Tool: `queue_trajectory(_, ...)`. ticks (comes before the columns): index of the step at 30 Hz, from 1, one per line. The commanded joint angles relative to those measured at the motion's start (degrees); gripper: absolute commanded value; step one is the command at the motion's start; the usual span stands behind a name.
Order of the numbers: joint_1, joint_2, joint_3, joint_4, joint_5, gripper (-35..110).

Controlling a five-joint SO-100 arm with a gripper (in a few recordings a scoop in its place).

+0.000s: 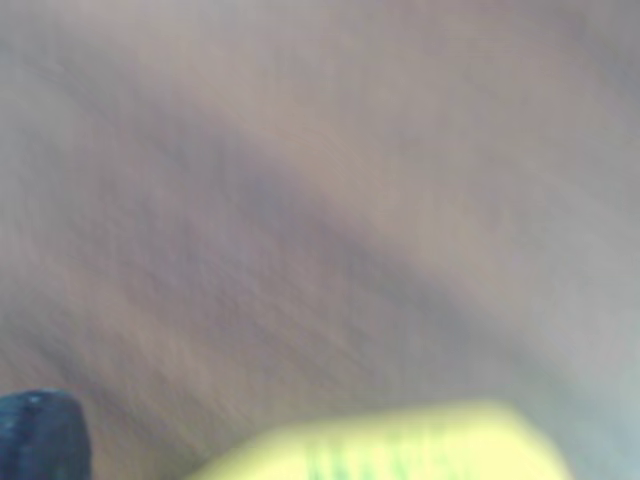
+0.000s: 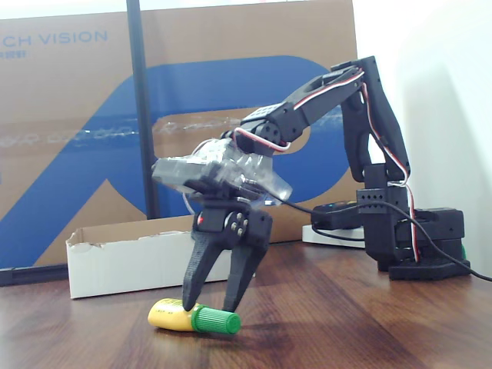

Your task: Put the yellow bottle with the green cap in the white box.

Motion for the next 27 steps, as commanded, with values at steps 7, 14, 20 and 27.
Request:
queue_trajectory(7, -0.4, -0.5, -5.0, 2.9, -0.2, 9)
queue_trajectory(14, 0.8, 1.4, -5.2, 4.9, 0.1, 0)
queue_trajectory(20, 1.9, 5.4, -3.0, 5.0, 0.9, 0)
queue_trajectory(27, 4.6, 20.0, 3.5, 5.0, 2.3, 0)
